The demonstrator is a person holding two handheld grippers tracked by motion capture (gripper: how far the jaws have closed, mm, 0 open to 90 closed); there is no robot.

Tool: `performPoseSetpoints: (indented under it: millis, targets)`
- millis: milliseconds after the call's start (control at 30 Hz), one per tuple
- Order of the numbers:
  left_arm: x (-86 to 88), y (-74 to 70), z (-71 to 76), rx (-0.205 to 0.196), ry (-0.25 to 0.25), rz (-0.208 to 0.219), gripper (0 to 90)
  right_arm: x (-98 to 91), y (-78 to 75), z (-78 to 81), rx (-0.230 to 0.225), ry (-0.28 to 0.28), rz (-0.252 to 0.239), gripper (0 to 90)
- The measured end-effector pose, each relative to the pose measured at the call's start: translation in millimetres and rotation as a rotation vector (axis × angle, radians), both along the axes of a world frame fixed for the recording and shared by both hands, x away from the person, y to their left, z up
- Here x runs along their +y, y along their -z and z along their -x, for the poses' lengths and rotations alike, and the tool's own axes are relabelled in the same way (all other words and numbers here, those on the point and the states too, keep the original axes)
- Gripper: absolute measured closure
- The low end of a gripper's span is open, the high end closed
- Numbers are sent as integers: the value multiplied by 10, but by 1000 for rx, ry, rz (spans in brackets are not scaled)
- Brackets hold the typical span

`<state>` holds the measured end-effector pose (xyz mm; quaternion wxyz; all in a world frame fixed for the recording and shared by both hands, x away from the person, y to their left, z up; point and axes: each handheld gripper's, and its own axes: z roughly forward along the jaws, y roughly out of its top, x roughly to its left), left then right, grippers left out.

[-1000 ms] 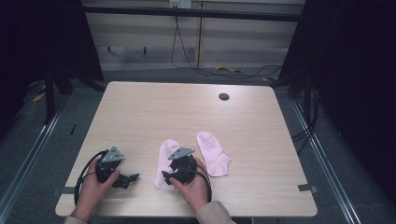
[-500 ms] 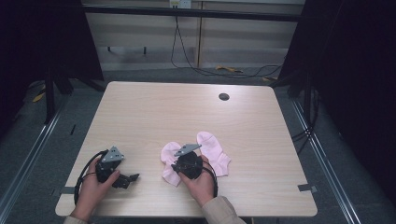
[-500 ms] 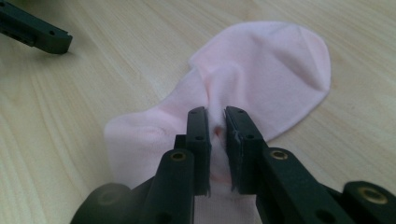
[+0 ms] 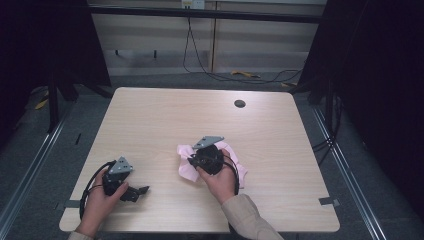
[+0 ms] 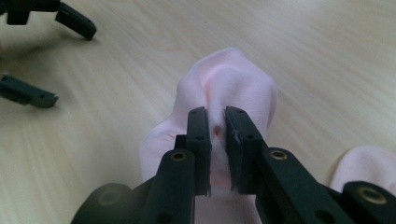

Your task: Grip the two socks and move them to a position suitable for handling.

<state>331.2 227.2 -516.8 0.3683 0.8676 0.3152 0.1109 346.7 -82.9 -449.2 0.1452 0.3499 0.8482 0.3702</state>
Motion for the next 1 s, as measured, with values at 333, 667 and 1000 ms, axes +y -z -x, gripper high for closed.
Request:
performPoseSetpoints:
  millis: [333,667,1000]
  targets:
    - [-2,-1,-8,-6,6,-4,0,280,-60,-439,-40,-46,69,803]
    - [-10,3,-5,-7,-2,7,0,375,61,-478,-8,-98,55,801]
    - [-7,-1,-10,-5,8,-5,0,419,-96,-522,-53,-142,-12,794]
